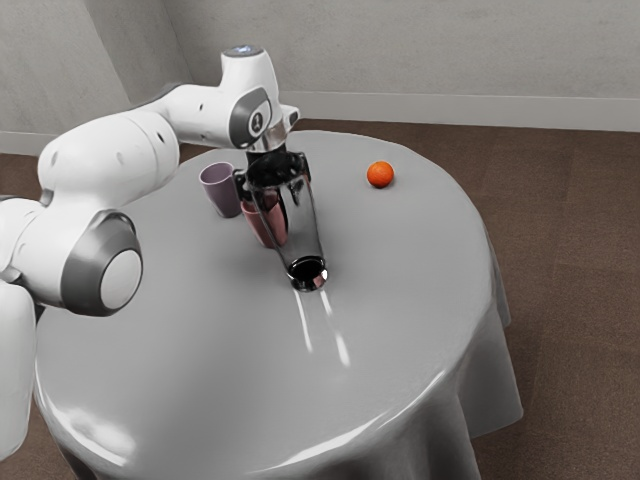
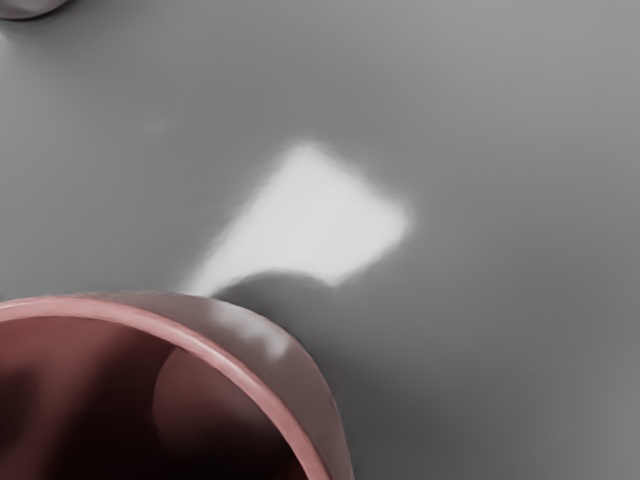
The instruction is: Place the right cup onto the left cup
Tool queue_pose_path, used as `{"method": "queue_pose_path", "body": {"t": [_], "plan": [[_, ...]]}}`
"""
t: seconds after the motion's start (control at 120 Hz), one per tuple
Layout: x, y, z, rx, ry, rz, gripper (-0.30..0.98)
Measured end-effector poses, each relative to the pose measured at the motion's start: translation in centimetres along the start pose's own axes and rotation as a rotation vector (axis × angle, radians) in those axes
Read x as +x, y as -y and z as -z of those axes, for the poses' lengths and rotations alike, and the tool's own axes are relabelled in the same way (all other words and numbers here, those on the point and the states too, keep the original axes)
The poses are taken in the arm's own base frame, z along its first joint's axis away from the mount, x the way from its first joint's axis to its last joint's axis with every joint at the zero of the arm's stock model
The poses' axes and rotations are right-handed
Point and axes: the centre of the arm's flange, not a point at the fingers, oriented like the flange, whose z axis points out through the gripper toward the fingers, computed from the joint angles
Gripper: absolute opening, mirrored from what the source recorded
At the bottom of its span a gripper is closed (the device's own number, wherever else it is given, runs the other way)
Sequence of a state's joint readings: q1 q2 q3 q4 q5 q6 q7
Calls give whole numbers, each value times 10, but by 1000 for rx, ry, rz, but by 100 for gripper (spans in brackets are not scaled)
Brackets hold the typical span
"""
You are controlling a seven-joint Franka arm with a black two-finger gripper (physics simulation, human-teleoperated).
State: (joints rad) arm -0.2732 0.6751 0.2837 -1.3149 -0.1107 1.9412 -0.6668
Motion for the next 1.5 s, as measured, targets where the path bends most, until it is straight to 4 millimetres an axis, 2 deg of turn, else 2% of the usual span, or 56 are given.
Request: {"method": "queue_pose_path", "body": {"t": [0.225,0.425,0.8,0.892,1.025,1.108,1.3,1.5], "plan": [[3,1,-4,-3,-4,3,15],[3,1,-3,-10,-2,5,-2],[4,5,4,-11,2,10,-9],[4,10,19,-16,-5,13,-9],[3,23,66,-39,-27,19,-9],[1,30,85,-41,-37,19,-10],[17,52,108,-40,-51,47,-10],[50,82,128,-44,-74,101,-10]]}}
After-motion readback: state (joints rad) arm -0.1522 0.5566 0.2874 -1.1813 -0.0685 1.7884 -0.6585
